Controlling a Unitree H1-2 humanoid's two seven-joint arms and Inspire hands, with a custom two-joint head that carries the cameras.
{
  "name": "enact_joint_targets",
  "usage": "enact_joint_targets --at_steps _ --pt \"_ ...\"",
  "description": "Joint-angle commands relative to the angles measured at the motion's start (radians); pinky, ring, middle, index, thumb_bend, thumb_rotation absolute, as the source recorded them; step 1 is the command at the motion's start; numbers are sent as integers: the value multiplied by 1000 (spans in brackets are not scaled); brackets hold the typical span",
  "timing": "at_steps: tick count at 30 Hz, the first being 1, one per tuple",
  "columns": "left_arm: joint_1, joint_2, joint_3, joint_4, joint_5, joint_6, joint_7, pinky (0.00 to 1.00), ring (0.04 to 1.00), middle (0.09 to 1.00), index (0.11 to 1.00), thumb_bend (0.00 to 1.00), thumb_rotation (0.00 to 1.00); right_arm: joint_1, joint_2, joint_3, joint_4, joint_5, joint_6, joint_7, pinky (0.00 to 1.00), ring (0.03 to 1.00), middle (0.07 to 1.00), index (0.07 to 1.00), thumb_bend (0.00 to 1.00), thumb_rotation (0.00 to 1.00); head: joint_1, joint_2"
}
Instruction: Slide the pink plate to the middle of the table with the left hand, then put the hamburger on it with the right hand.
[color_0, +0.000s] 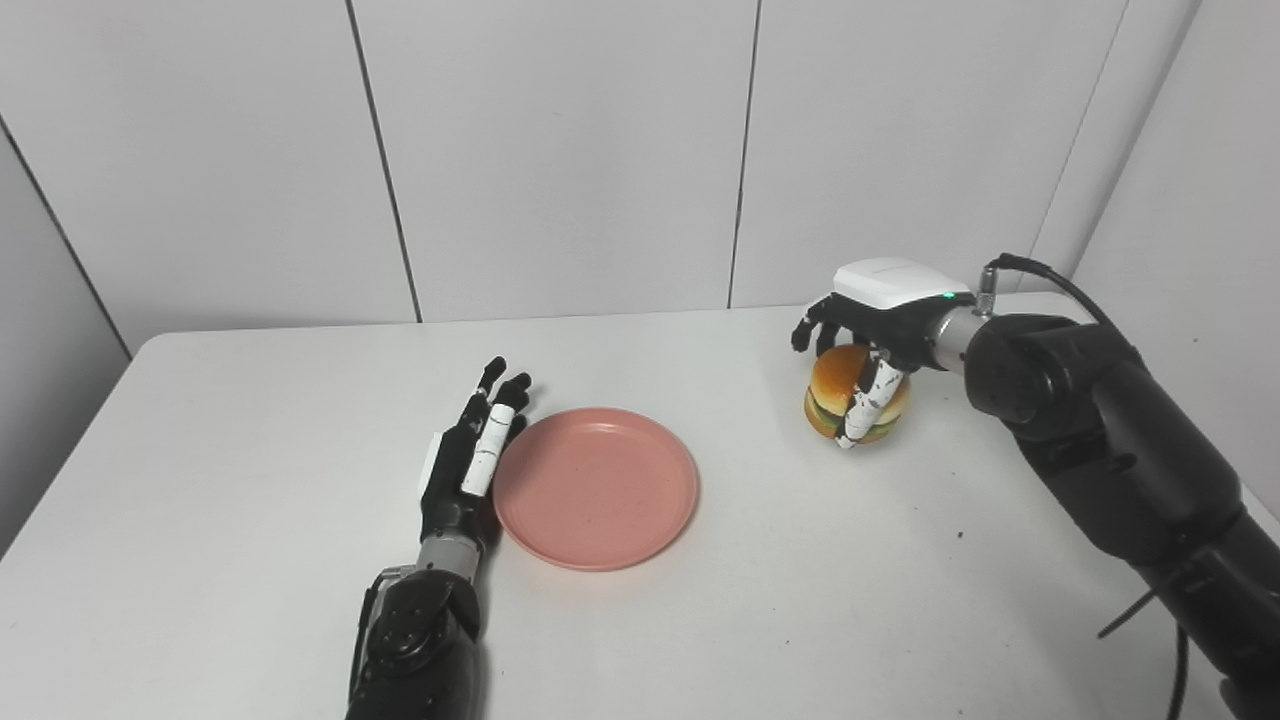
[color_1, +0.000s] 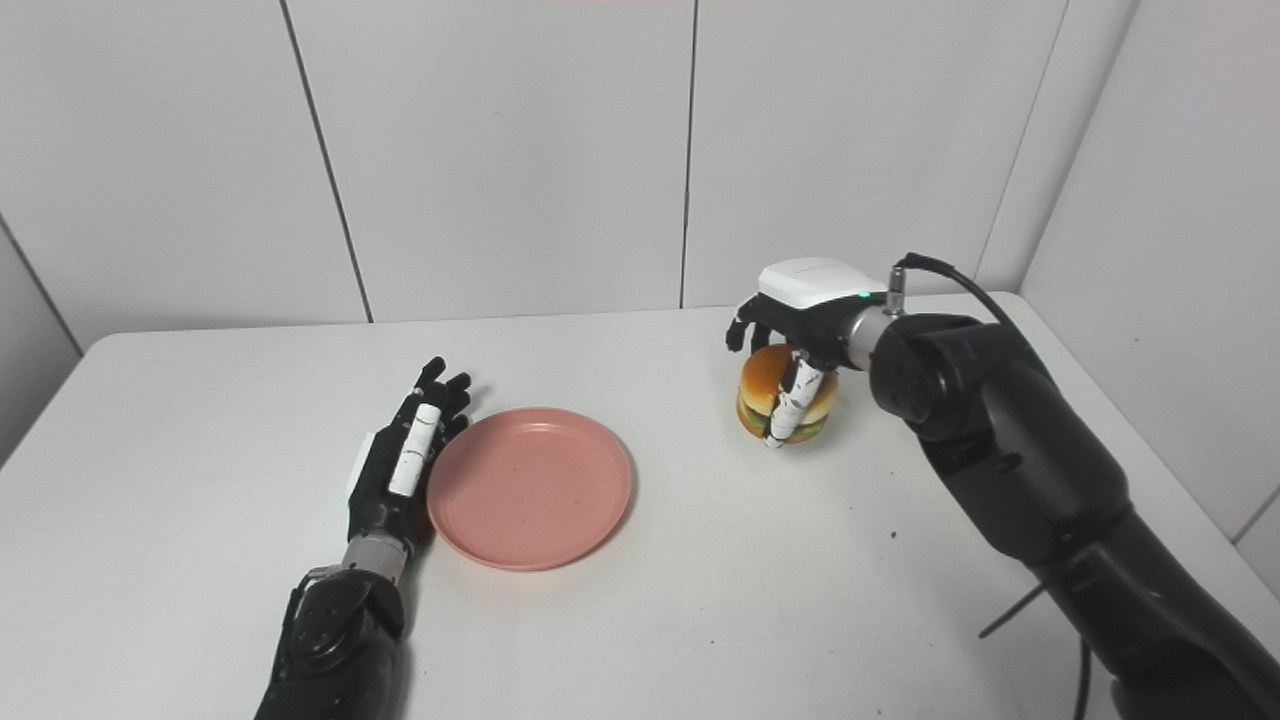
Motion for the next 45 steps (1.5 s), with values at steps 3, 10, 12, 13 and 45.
enact_joint_targets --at_steps 3,10,12,13,45 --pt "-14 -11 -5 19 7 1 12 955 930 887 924 872 726 -82 0 -3 -13 7 -41 -4 515 585 675 704 713 46 17 2" --pt "-14 -14 -16 22 23 -12 20 928 930 892 932 874 741 -121 34 29 -12 -4 -42 6 488 578 667 697 764 22 61 3" --pt "-17 -18 -17 27 27 -18 23 917 924 886 927 864 735 -134 52 36 -8 -3 -30 11 470 556 661 698 786 4 69 3" --pt "-18 -19 -17 30 28 -19 25 916 921 882 923 856 732 -139 60 39 -7 -4 -23 14 446 545 663 700 794 2 69 3" --pt "-36 -43 -23 92 55 -88 59 939 906 871 922 856 751 -206 286 119 199 6 -99 -68 446 434 530 689 528 0 146 -7"
